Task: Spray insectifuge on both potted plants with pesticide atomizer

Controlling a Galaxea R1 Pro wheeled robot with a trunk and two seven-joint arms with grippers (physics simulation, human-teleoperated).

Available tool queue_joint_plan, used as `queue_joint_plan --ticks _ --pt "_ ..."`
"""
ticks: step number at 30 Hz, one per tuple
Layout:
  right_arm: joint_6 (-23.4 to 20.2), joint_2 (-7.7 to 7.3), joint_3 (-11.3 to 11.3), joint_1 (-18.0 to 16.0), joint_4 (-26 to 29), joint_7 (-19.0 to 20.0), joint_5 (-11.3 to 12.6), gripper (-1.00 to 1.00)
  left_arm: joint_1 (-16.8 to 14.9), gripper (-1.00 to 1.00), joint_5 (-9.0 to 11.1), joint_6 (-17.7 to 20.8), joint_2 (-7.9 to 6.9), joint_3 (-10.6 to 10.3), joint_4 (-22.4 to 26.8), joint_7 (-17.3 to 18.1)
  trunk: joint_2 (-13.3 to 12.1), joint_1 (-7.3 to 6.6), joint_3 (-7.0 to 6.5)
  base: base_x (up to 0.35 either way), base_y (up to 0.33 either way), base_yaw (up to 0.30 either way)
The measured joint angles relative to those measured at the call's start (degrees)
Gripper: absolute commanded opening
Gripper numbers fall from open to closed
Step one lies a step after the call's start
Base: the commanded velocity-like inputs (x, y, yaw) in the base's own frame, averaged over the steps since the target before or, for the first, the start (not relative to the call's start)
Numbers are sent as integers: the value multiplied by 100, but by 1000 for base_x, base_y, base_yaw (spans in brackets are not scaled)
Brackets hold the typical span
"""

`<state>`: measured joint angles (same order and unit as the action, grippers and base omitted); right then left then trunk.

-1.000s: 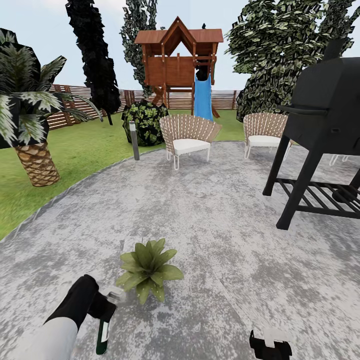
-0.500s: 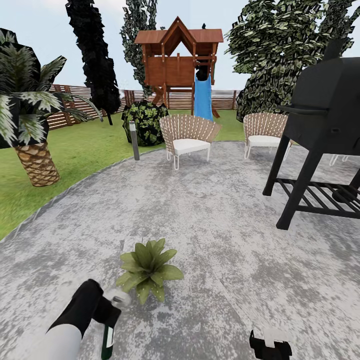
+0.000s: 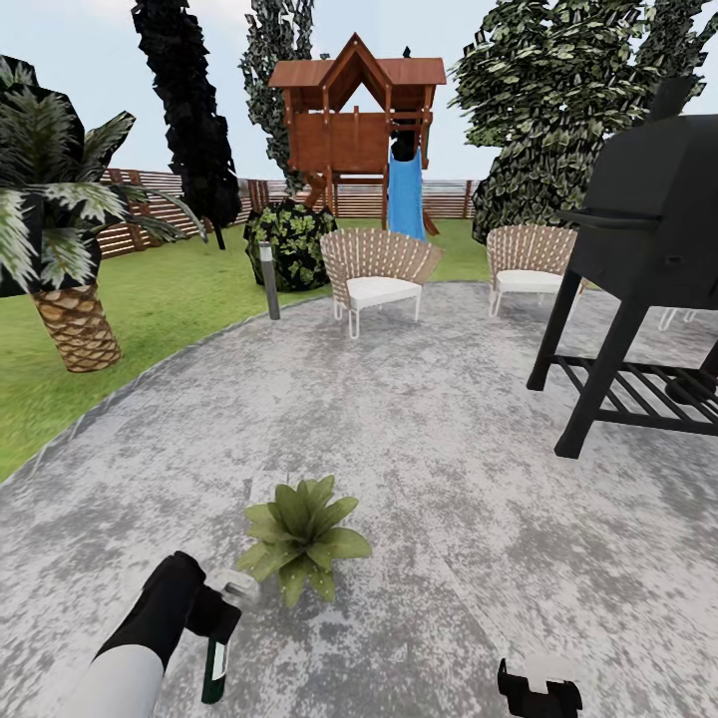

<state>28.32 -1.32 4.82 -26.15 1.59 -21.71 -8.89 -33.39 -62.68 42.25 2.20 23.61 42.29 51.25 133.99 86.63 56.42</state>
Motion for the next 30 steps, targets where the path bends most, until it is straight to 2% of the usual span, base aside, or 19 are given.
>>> queue_joint_plan --ticks 2,4,6,7,10,18,23,30 --pt "0 0 -2 0 -1 0 0 100 -3 -100 -5 -97 -22 31 33 -21 0 0 0 0 0 0" --pt "0 0 -2 0 2 0 0 100 1 -100 3 -469 -29 69 17 -35 0 0 0 0 0 0" --pt "0 0 -2 0 1 0 0 100 3 -100 -10 -951 -27 263 -25 -79 0 0 0 0 0 0" --pt "0 0 -2 0 0 0 0 100 9 -100 -19 -1149 -27 495 -42 -95 0 0 0 0 0 0" --pt "0 0 -2 0 3 0 0 100 17 -100 -43 -1295 -62 850 -49 -101 0 0 0 0 0 0" --pt "0 0 -2 0 5 0 0 100 66 -100 -109 -1266 -110 896 -62 -109 0 0 0 1 1 0" --pt "-1 6 -2 0 6 1 0 100 126 -100 -103 -1247 -119 930 -62 -117 0 -3 0 178 100 0" --pt "0 6 -2 0 6 -1 0 100 137 -100 -110 -1257 -66 883 -173 -115 0 0 0 43 16 0"
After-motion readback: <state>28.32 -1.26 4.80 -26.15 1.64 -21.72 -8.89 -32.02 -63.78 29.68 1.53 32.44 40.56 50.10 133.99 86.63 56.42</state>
